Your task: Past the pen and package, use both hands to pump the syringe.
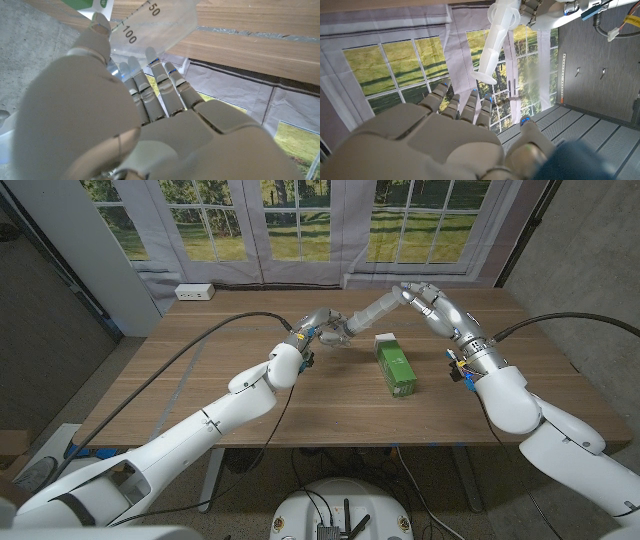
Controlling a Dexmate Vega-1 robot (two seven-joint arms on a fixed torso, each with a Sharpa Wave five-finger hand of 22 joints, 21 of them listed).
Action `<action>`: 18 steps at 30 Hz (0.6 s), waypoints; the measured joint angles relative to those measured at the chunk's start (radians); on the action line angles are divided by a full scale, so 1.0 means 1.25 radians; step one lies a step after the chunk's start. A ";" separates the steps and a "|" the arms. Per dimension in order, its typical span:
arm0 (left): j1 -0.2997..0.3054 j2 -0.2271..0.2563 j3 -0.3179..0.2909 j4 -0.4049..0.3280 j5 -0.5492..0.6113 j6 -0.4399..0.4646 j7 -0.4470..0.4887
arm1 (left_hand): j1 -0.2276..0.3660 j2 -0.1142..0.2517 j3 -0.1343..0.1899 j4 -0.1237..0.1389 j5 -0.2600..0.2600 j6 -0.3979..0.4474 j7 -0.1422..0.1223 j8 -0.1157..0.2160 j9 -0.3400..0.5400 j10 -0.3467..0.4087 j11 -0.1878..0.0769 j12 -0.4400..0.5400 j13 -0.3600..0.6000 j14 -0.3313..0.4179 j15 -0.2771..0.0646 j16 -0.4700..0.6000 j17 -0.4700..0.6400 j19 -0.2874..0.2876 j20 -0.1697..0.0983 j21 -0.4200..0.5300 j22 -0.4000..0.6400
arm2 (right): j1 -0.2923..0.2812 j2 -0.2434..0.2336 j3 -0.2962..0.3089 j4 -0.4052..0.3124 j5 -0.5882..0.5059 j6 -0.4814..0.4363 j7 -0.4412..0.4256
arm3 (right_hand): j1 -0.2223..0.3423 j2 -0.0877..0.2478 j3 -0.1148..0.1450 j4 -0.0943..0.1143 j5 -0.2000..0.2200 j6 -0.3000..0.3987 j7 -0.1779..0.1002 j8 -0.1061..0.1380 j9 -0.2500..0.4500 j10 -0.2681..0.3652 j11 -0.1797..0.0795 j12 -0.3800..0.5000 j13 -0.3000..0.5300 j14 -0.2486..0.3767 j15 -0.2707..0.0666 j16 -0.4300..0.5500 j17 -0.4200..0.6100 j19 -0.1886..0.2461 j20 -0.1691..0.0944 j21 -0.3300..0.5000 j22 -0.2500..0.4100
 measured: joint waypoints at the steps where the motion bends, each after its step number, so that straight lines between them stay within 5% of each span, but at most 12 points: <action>1: 0.000 0.000 0.000 0.001 0.000 -0.001 0.000 | 0.000 0.000 0.000 0.000 0.000 0.000 0.000 0.000 0.000 0.000 0.000 0.000 0.000 0.000 0.000 0.000 0.000 0.000 0.000 0.000 0.000 | 0.001 -0.001 -0.001 0.000 -0.001 -0.001 0.001 | 0.000 0.000 0.000 0.000 0.000 0.000 0.000 0.000 0.000 0.000 0.000 0.000 0.000 0.000 0.000 0.000 0.000 0.000 0.000 0.000 0.000; 18: -0.002 -0.004 0.001 0.007 -0.001 -0.008 0.000 | 0.000 0.000 0.001 -0.001 0.003 0.000 0.000 0.003 -0.001 0.000 0.000 0.003 0.001 0.000 0.000 -0.001 -0.001 0.000 0.000 0.000 0.000 | 0.017 -0.019 -0.018 0.001 -0.020 -0.017 0.024 | 0.000 0.000 0.003 -0.003 0.000 0.000 0.000 -0.006 0.000 0.010 -0.001 0.000 0.000 0.006 -0.006 0.006 0.004 0.000 0.000 0.000 0.000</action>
